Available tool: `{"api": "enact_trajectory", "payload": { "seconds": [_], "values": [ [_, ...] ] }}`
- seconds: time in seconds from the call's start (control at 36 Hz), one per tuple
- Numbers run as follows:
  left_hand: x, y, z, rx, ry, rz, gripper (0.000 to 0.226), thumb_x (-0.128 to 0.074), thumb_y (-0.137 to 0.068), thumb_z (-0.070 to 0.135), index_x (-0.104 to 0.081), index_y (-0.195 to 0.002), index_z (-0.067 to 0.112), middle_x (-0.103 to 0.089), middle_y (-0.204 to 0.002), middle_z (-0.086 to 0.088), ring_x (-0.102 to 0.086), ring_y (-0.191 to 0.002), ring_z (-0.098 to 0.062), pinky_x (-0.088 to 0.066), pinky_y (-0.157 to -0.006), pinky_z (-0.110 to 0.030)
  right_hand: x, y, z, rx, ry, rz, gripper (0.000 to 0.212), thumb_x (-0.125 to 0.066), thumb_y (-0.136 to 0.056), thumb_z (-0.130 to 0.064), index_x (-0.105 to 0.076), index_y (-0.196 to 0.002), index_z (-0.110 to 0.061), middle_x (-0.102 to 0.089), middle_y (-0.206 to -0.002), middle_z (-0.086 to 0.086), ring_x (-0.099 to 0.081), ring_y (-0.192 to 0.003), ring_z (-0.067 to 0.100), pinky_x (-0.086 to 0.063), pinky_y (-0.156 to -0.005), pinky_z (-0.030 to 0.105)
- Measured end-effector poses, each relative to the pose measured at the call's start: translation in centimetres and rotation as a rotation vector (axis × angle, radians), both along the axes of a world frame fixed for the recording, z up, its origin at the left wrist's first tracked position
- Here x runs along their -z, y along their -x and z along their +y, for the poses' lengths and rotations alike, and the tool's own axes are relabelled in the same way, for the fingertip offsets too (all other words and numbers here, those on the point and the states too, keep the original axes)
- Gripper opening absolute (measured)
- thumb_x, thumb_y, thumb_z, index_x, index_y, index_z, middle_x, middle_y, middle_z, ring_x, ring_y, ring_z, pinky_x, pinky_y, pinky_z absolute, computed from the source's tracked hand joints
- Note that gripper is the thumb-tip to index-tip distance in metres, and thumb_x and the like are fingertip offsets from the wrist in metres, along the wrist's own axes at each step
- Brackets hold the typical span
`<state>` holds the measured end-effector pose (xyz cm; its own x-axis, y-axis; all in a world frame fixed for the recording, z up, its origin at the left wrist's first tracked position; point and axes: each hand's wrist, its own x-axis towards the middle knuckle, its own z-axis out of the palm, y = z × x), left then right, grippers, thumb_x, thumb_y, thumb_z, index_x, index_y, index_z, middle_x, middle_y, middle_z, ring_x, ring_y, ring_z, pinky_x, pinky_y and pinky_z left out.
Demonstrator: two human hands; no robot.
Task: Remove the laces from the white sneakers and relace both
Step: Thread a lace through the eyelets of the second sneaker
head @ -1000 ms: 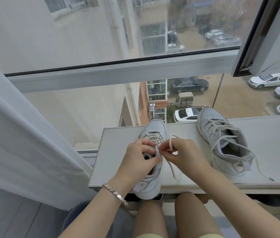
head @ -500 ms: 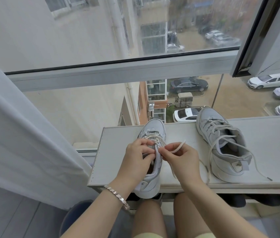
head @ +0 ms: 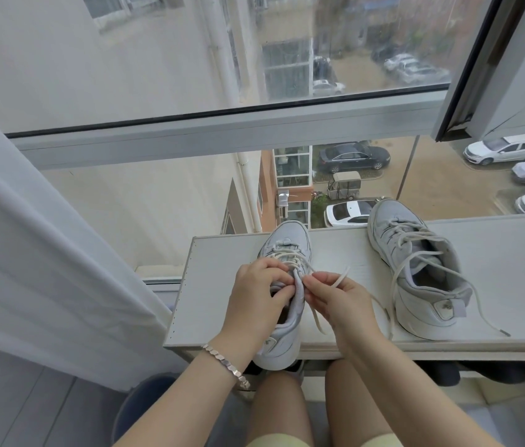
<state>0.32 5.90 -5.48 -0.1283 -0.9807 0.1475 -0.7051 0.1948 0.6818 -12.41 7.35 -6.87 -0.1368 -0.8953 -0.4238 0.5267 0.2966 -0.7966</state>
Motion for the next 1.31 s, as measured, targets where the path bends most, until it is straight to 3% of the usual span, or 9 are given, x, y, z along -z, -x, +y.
{"api": "enact_trajectory", "payload": {
  "seconds": [0.14, 0.33, 0.47, 0.58, 0.78, 0.94, 1.08, 1.17, 1.31],
  "values": [
    [0.1, 0.2, 0.3, 0.001, 0.07, -0.083, 0.007, -0.065, -0.084, 0.016, -0.072, -0.085, 0.015, -0.056, -0.104, 0.015, -0.044, -0.104, -0.013, -0.032, -0.08, -0.015, -0.3, 0.3, -0.1, -0.026, 0.031, 0.101, 0.01, -0.073, -0.074, 0.002, -0.065, -0.071, -0.003, -0.066, -0.059, 0.007, -0.063, -0.054, 0.012, -0.053, -0.053, 0.017],
    [0.3, -0.2, 0.5, 0.005, 0.121, -0.159, 0.012, -0.062, -0.086, 0.021, -0.073, -0.091, 0.019, -0.061, -0.11, 0.014, -0.042, -0.105, -0.009, -0.035, -0.076, -0.019, 0.0, -0.1, 0.6, -0.033, 0.297, 0.734, 0.021, -0.076, -0.074, -0.014, -0.068, -0.064, -0.031, -0.068, -0.065, -0.015, -0.062, -0.064, 0.001, -0.046, -0.061, 0.009],
    [0.3, 0.0, 0.4, 0.035, 0.137, -0.225, 0.013, -0.056, -0.09, 0.019, -0.068, -0.092, 0.016, -0.059, -0.113, 0.012, -0.041, -0.106, -0.013, -0.036, -0.082, -0.021, 0.3, 0.0, 0.8, -0.101, 0.276, 0.689, 0.019, -0.076, -0.075, -0.015, -0.067, -0.089, -0.024, -0.069, -0.081, -0.011, -0.063, -0.071, -0.005, -0.048, -0.065, 0.008],
    [0.4, 0.2, 0.6, -0.015, 0.151, -0.153, 0.014, -0.053, -0.089, 0.007, -0.066, -0.088, 0.01, -0.062, -0.112, 0.005, -0.046, -0.102, -0.014, -0.027, -0.08, -0.01, 0.4, -0.2, 0.5, -0.169, 0.248, 0.621, 0.026, -0.08, -0.069, -0.012, -0.064, -0.084, -0.025, -0.068, -0.081, -0.007, -0.062, -0.07, -0.005, -0.049, -0.063, 0.01],
    [-0.6, -0.6, 0.3, -0.181, -0.059, 0.268, 0.024, -0.054, -0.088, 0.001, -0.063, -0.072, 0.016, -0.067, -0.093, 0.005, -0.061, -0.093, -0.013, -0.044, -0.084, -0.022, 1.2, -0.2, -0.1, -0.141, 0.247, 0.67, 0.019, -0.079, -0.068, -0.014, -0.064, -0.078, -0.015, -0.065, -0.072, -0.007, -0.06, -0.062, 0.004, -0.05, -0.059, 0.015],
    [-2.2, -2.0, -0.2, -0.196, -0.366, 1.237, 0.027, -0.031, -0.1, 0.003, -0.046, -0.078, 0.009, -0.071, -0.078, -0.014, -0.071, -0.083, -0.024, -0.052, -0.077, -0.03, 1.7, 0.1, -0.6, -0.145, 0.231, 0.7, 0.018, -0.077, -0.071, -0.016, -0.062, -0.076, -0.024, -0.065, -0.075, -0.011, -0.061, -0.067, 0.007, -0.045, -0.056, 0.011],
    [-2.6, -2.5, -0.3, -0.282, -0.302, 1.373, 0.029, -0.027, -0.102, 0.007, -0.039, -0.076, 0.01, -0.041, -0.052, 0.002, -0.043, -0.042, -0.009, -0.053, -0.058, -0.027, 1.6, -0.1, -0.7, -0.149, 0.27, 0.831, 0.022, -0.073, -0.07, -0.02, -0.055, -0.081, -0.025, -0.061, -0.083, -0.011, -0.056, -0.06, 0.002, -0.042, -0.05, 0.011],
    [-3.5, -4.6, -1.0, -0.355, -0.176, 1.207, 0.028, -0.028, -0.101, 0.007, -0.038, -0.076, 0.014, -0.035, -0.051, 0.004, -0.029, -0.039, -0.006, -0.031, -0.037, -0.015, 1.6, 0.1, -0.9, -0.14, 0.229, 0.86, 0.033, -0.072, -0.068, -0.024, -0.047, -0.09, -0.025, -0.057, -0.092, -0.009, -0.058, -0.071, 0.01, -0.046, -0.061, 0.024],
    [-1.9, -9.7, -1.1, -0.269, 0.212, -0.079, 0.014, -0.04, -0.096, 0.006, -0.048, -0.086, 0.012, -0.05, -0.061, -0.003, -0.046, -0.055, -0.019, -0.033, -0.052, -0.029, 1.6, 0.1, -0.9, -0.18, 0.205, 0.941, 0.041, -0.067, -0.073, -0.03, -0.039, -0.102, -0.027, -0.052, -0.092, -0.017, -0.058, -0.074, 0.009, -0.047, -0.063, 0.032]
  ]
}}
